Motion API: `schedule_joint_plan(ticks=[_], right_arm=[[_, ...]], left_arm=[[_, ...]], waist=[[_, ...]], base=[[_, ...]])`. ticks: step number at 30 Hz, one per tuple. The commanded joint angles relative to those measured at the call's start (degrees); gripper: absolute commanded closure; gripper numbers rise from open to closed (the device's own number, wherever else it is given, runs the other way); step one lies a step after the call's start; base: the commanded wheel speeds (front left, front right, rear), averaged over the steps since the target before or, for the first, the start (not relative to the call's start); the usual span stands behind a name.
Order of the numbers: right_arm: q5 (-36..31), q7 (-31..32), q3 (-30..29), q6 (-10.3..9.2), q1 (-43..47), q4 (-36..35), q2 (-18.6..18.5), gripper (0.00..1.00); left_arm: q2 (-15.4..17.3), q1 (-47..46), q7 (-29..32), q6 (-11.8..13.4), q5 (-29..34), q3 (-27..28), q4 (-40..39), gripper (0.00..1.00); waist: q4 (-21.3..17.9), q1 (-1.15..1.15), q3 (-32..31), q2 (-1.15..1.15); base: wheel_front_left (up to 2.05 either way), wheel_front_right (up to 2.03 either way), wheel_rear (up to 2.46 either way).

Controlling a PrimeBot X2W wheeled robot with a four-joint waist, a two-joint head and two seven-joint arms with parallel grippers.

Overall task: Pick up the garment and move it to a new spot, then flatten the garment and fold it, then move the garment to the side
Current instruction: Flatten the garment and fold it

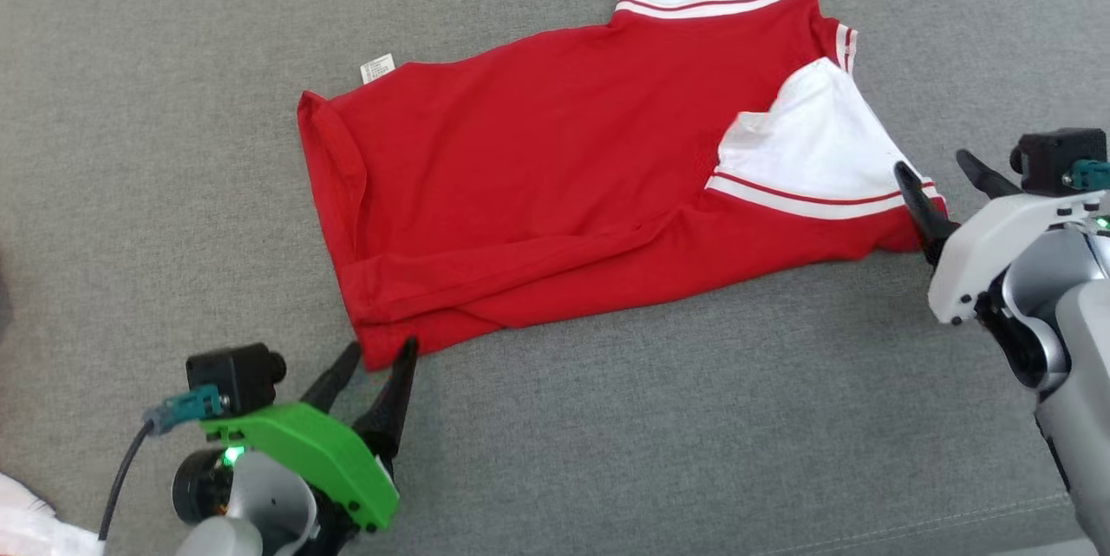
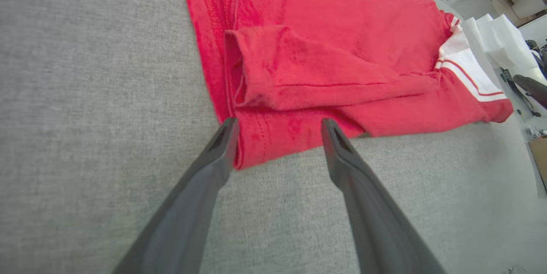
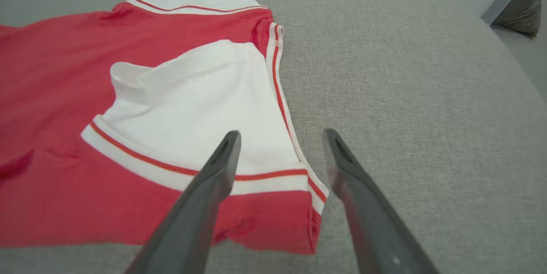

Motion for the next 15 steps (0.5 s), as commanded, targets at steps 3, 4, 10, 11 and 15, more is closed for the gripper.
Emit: schedule_joint_plan(ticks=[3, 4, 10, 11, 15], right_arm=[[-1.2, 1.51, -0.69, -0.06, 2.94, -1.53, -1.27, 0.0], [-1.57, 2.14, -0.7, -0.06, 3.48, -1.8, -1.78, 0.0], [-2.17, 4.38, 0.25, -0.06, 4.11, -1.91, -2.05, 0.0], [-2.14, 4.61, 0.49, -0.06, 3.79, -1.59, -1.86, 0.0], [-1.42, 5.77, 2.48, -0.06, 3.25, -0.39, -1.46, 0.0]], left_arm=[[2.17, 3.72, 1.93, 0.29, -0.72, -0.66, -2.68, 0.0], [2.49, 3.82, 1.9, 0.76, -0.24, -0.5, -2.99, 0.0], [0.61, 0.55, 2.49, 0.35, -1.49, -0.69, -0.86, 0.0], [0.45, -0.27, 2.71, 0.18, -1.22, -0.96, 0.14, 0.0], [-0.43, -2.72, 2.97, -1.1, -1.44, -1.87, 3.0, 0.04]], waist=[[-0.36, 0.0, 0.65, 0.0], [-0.24, 0.0, 1.04, 0.0], [0.36, 0.0, 2.61, 0.0], [0.39, 0.0, 2.81, 0.0], [0.47, 0.0, 3.01, 0.0]], base=[[0.0, 0.0, 0.0], [0.0, 0.0, 0.0], [0.0, 0.0, 0.0], [0.0, 0.0, 0.0], [0.0, 0.0, 0.0]])
